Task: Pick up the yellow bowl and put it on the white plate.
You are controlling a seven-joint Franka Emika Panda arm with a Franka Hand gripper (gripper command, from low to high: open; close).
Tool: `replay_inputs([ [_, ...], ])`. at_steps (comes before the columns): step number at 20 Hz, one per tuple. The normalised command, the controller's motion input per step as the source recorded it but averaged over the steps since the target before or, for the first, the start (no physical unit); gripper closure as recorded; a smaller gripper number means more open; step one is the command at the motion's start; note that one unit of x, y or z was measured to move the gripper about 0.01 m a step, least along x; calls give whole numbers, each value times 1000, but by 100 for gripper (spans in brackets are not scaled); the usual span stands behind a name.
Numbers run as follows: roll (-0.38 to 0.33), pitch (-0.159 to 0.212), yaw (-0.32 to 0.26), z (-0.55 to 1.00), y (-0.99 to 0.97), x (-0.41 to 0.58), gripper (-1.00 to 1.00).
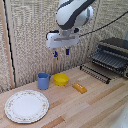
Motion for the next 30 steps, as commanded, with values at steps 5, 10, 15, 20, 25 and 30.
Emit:
replay_inputs([
  [5, 19, 28, -176, -220, -386, 290, -100],
  [10, 10, 2, -173, -189, -362, 331, -100],
  [15, 0, 12, -122, -201, -329, 263, -100],
  [20, -11, 52, -69, -306, -230, 206, -100],
  [25, -10, 60, -12, -334, -121, 206, -100],
  [30, -18, 52, -4, -411, -126, 321, -100],
])
